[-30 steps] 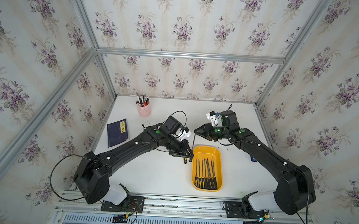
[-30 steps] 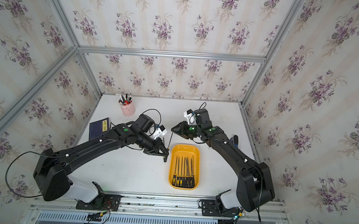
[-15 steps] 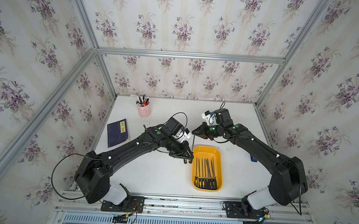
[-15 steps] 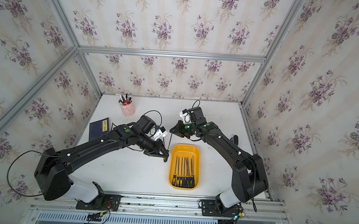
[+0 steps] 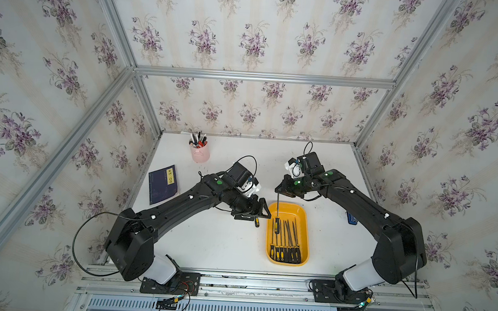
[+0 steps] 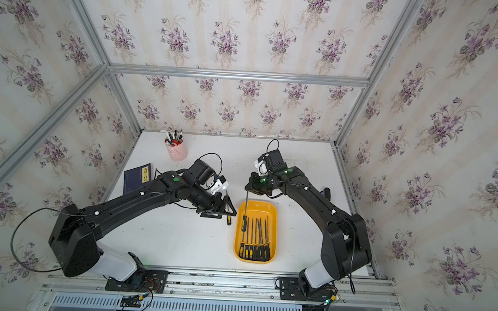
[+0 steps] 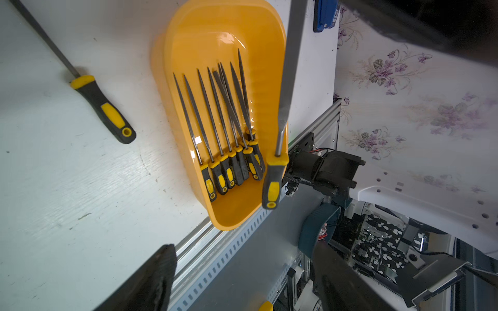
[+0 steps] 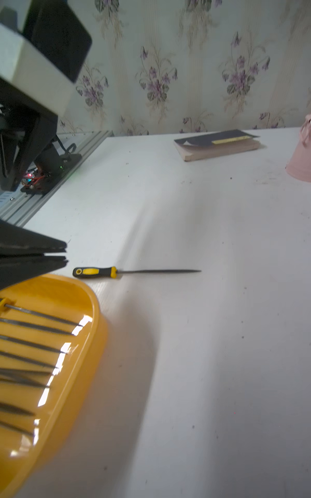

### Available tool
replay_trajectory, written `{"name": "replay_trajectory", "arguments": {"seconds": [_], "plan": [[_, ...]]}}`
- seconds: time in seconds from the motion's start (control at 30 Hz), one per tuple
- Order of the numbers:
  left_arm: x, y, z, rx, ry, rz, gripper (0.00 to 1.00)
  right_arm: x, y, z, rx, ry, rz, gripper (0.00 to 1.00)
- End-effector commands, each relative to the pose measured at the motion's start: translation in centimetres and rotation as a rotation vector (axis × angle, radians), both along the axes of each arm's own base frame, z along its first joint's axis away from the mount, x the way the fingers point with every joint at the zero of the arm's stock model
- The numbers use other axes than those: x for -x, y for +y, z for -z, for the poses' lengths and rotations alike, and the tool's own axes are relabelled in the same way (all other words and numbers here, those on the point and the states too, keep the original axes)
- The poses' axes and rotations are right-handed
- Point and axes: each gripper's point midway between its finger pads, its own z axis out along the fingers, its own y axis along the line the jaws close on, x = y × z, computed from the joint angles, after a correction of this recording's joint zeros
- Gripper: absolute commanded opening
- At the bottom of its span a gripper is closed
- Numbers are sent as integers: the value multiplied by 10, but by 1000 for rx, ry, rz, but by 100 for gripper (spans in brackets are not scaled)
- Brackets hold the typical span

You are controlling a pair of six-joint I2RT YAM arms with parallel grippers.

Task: Put the file tool into the storage box
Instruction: Pick up the file tool from the center of the board, then place the file tool in the storage box.

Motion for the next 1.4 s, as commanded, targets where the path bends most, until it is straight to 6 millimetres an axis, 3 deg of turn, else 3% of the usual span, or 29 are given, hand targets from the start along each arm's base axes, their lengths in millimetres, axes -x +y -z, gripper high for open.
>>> {"name": "replay_trajectory", "arguments": {"seconds": [0.0, 0.17, 0.57, 1.0, 1.37], "plan": [[-1, 12, 5, -49, -12, -18, 87, 11, -29, 19, 150, 21, -11, 0], [-5, 18, 8, -67, -14, -33, 88, 20, -43, 42, 228, 49, -3, 0], [-5, 28, 20, -103, -4, -53, 88, 51, -39, 83, 251, 111, 1, 0], [-3, 35, 32, -132, 10, -63, 88, 66, -29, 96, 265, 124, -34, 0], [-3, 40, 41, -152, 27, -74, 89, 72, -36, 108, 300, 131, -33, 0]]}}
